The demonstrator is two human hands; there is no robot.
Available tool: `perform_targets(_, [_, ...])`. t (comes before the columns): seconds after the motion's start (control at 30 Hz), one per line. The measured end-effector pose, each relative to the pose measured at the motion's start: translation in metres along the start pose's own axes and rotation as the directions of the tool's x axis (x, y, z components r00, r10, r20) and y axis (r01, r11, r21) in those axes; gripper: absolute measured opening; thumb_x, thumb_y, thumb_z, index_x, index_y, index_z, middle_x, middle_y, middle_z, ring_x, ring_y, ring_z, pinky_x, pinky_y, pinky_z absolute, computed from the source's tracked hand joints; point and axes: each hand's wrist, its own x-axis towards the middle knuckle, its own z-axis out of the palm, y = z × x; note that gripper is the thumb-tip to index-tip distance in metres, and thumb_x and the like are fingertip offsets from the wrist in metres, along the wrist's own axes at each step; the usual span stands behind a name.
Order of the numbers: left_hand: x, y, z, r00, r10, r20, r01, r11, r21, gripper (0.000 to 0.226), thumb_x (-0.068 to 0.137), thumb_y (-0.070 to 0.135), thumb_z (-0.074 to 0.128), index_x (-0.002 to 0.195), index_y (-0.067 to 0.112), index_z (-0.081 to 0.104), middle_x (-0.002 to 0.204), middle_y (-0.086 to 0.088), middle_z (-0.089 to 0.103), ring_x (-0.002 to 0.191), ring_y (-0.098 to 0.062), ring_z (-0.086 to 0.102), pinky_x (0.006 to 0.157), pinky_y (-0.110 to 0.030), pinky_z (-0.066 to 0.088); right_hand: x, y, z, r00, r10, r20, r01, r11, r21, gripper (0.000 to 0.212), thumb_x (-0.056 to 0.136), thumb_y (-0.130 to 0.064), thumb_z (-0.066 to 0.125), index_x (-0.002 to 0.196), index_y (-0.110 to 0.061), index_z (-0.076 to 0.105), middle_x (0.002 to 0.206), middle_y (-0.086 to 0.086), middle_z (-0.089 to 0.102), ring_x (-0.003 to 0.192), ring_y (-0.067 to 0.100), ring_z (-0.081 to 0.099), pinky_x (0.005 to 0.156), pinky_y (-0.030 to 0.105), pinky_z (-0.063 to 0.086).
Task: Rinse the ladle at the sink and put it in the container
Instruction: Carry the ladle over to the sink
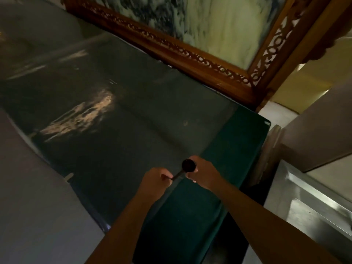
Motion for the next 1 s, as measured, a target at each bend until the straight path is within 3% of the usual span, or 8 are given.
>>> perform_targets(0.2, [-0.048, 0.042, 0.000, 0.992, 0.123, 0.008, -0.123, 0.992, 0.014, 0.016, 0.083, 0.009, 0.069, 0.097, 0.006, 0.076, 0.097, -0.014, 0.074, 0.091, -0.026, 0.068, 0.083, -0.033, 0.051, -0.070, 0.005, -0.037, 0.997, 0.013, -0.082, -0.012, 1.000, 0.016, 0.044, 0.080, -0.026, 0.073, 0.118, -0.016, 0.054, 0.107, 0.011, 0.068, 0.090, 0.029, 0.068, 0.081, 0.044, 0.057])
perform_targets(0.27, [-0.071, 0.059, 0.004, 0.987, 0.160, 0.021, -0.160, 0.986, 0.037, 0.014, 0.083, 0.009, 0.069, 0.095, 0.006, 0.076, 0.094, -0.014, 0.074, 0.084, -0.024, 0.067, 0.079, -0.032, 0.051, -0.100, 0.012, -0.048, 0.993, 0.013, -0.119, -0.009, 0.999, 0.040, 0.043, 0.079, -0.028, 0.074, 0.116, -0.017, 0.055, 0.105, 0.009, 0.068, 0.088, 0.027, 0.068, 0.078, 0.044, 0.058])
perform_targets(0.37, [-0.104, 0.082, 0.012, 0.977, 0.208, 0.042, -0.210, 0.976, 0.055, 0.010, 0.083, 0.010, 0.069, 0.091, 0.010, 0.075, 0.080, -0.008, 0.071, 0.063, -0.014, 0.064, 0.064, -0.021, 0.050, -0.142, 0.024, -0.062, 0.984, 0.004, -0.179, -0.002, 1.000, 0.013, 0.042, 0.078, -0.035, 0.075, 0.112, -0.021, 0.055, 0.098, 0.003, 0.064, 0.089, 0.023, 0.064, 0.070, 0.032, 0.051])
perform_targets(0.47, [-0.144, 0.106, 0.025, 0.958, 0.269, 0.094, -0.276, 0.959, 0.067, 0.007, 0.087, 0.011, 0.065, 0.090, 0.012, 0.072, 0.075, 0.001, 0.068, 0.057, -0.005, 0.062, 0.053, -0.010, 0.046, -0.193, 0.043, -0.075, 0.970, 0.006, -0.244, -0.003, 1.000, 0.014, 0.044, 0.074, -0.040, 0.076, 0.110, -0.022, 0.058, 0.099, 0.006, 0.068, 0.095, 0.025, 0.065, 0.072, 0.030, 0.050])
perform_targets(0.57, [-0.181, 0.129, 0.043, 0.938, 0.310, 0.157, -0.327, 0.941, 0.093, 0.008, 0.091, 0.013, 0.063, 0.091, 0.012, 0.071, 0.074, 0.007, 0.066, 0.062, -0.002, 0.061, 0.057, -0.014, 0.047, -0.243, 0.063, -0.086, 0.955, 0.018, -0.295, -0.006, 0.999, 0.041, 0.045, 0.070, -0.042, 0.078, 0.105, -0.023, 0.059, 0.093, 0.003, 0.066, 0.091, 0.025, 0.067, 0.074, 0.034, 0.054])
perform_targets(0.73, [-0.246, 0.170, 0.086, 0.902, 0.361, 0.237, -0.398, 0.908, 0.130, 0.012, 0.086, 0.008, 0.063, 0.080, 0.013, 0.073, 0.073, -0.009, 0.073, 0.056, -0.011, 0.063, 0.056, -0.020, 0.049, -0.333, 0.106, -0.103, 0.936, 0.017, -0.353, -0.010, 1.000, 0.021, 0.042, 0.072, -0.040, 0.078, 0.106, -0.023, 0.060, 0.100, 0.008, 0.070, 0.091, 0.027, 0.068, 0.077, 0.036, 0.055])
perform_targets(0.83, [-0.280, 0.192, 0.117, 0.874, 0.372, 0.314, -0.424, 0.898, 0.116, 0.022, 0.084, 0.005, 0.061, 0.071, 0.020, 0.070, 0.061, -0.005, 0.068, 0.053, -0.014, 0.061, 0.060, -0.026, 0.050, -0.384, 0.137, -0.113, 0.915, 0.005, -0.403, -0.007, 1.000, -0.004, 0.042, 0.073, -0.043, 0.077, 0.106, -0.023, 0.059, 0.098, 0.006, 0.068, 0.090, 0.026, 0.067, 0.073, 0.034, 0.053])
perform_targets(1.0, [-0.331, 0.228, 0.168, 0.882, 0.349, 0.316, -0.394, 0.915, 0.089, 0.023, 0.089, 0.014, 0.055, 0.078, 0.022, 0.073, 0.062, -0.003, 0.067, 0.051, -0.010, 0.059, 0.049, -0.021, 0.047, -0.462, 0.184, -0.128, 0.877, 0.038, -0.479, -0.034, 0.999, 0.018, 0.038, 0.072, -0.046, 0.076, 0.101, -0.025, 0.062, 0.087, -0.005, 0.062, 0.081, 0.014, 0.061, 0.069, 0.030, 0.052])
